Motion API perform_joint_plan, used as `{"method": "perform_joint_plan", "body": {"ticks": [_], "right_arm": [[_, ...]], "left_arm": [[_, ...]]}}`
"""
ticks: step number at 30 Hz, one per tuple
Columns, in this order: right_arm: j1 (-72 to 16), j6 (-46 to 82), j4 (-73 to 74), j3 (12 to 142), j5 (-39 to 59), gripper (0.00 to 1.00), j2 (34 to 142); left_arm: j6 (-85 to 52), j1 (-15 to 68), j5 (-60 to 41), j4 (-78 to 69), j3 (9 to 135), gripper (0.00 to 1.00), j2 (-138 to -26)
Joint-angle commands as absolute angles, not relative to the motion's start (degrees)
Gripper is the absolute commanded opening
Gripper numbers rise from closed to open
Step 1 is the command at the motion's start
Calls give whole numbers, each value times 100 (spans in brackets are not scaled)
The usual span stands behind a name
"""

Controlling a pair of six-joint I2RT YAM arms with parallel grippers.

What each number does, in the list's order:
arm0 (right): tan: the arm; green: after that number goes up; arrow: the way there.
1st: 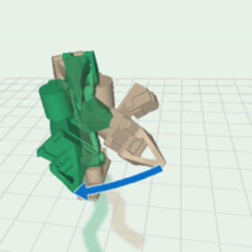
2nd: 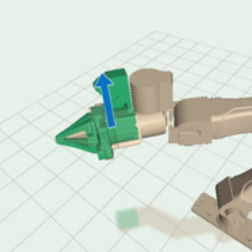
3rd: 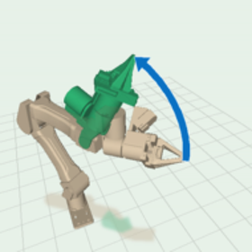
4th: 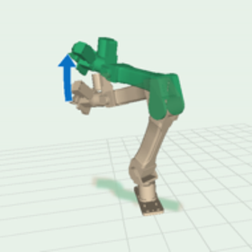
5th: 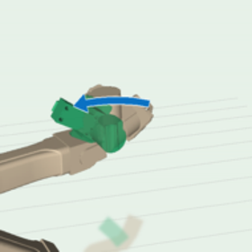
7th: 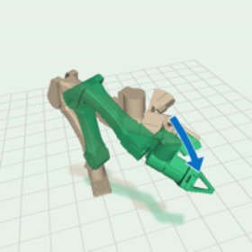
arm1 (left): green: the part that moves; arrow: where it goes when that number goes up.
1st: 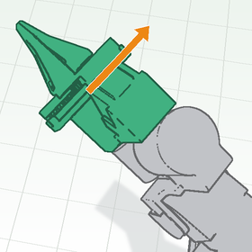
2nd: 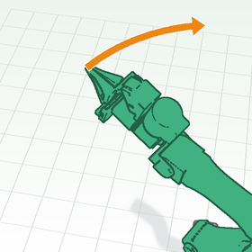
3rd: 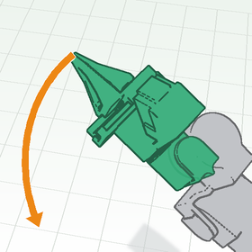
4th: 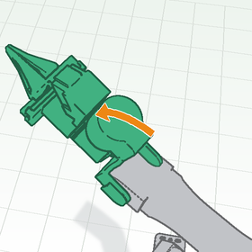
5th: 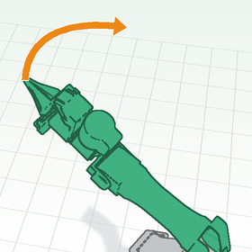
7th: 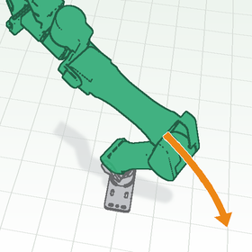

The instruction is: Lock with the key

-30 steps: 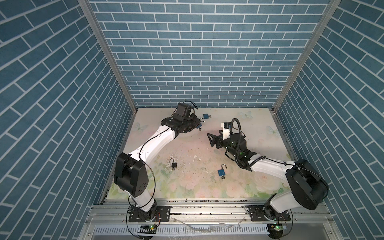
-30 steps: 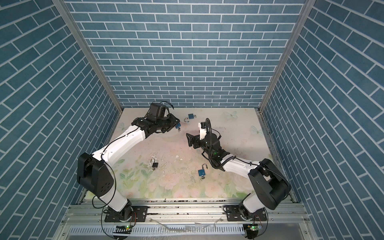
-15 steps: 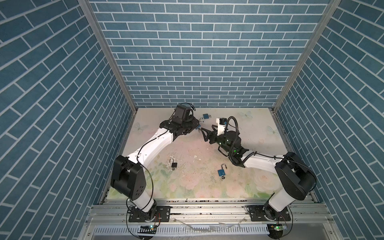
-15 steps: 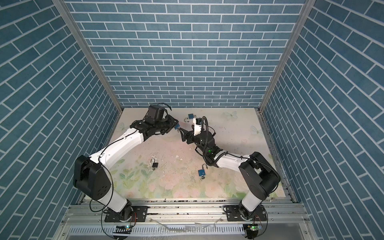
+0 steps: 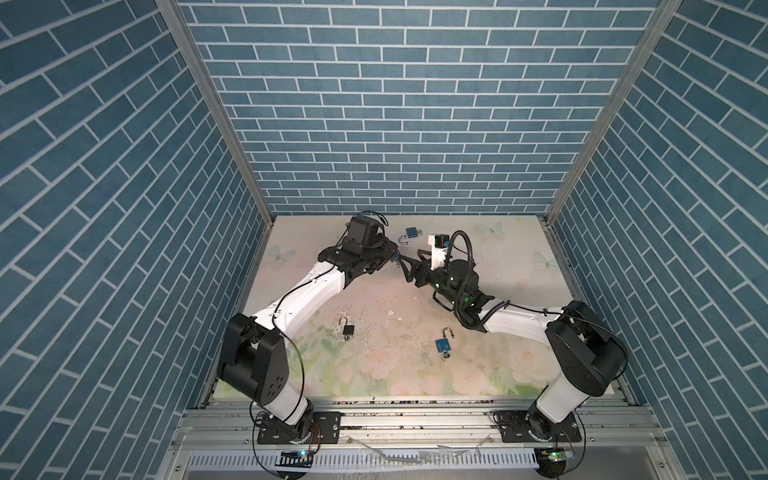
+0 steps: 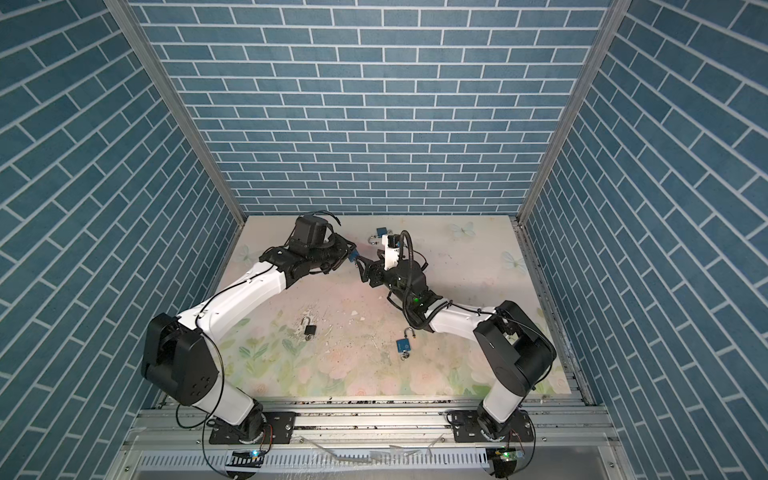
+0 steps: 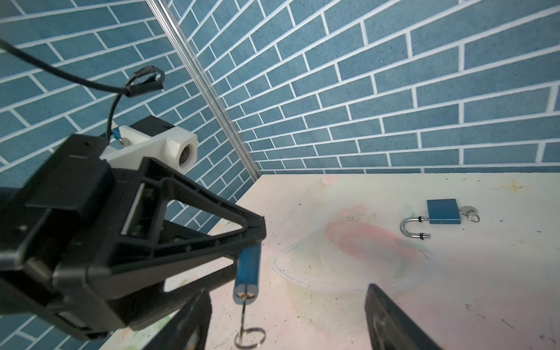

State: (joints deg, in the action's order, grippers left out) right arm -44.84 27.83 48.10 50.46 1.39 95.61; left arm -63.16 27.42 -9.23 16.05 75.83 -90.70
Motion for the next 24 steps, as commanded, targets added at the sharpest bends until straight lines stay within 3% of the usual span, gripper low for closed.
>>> {"method": "perform_joint_plan", "body": {"ticks": [1, 7, 17, 24], "right_arm": [[-4548, 2936, 4927, 5237, 228, 79, 9700], [-4575, 2953, 4893, 5334, 224, 79, 9799], [-4562, 2892, 4703, 5610, 389, 67, 9939], [-4557, 2925, 4683, 5651, 438, 66, 10011]], "left_arm": [[-6487, 2716, -967, 1279, 7525, 32, -8876], [-6566, 2717, -1015, 1200, 7470, 32, -8870], [-6631, 2724, -1028, 1098, 7423, 32, -8826], [-6662, 2719, -1020, 1090, 7483, 31, -8796]]}}
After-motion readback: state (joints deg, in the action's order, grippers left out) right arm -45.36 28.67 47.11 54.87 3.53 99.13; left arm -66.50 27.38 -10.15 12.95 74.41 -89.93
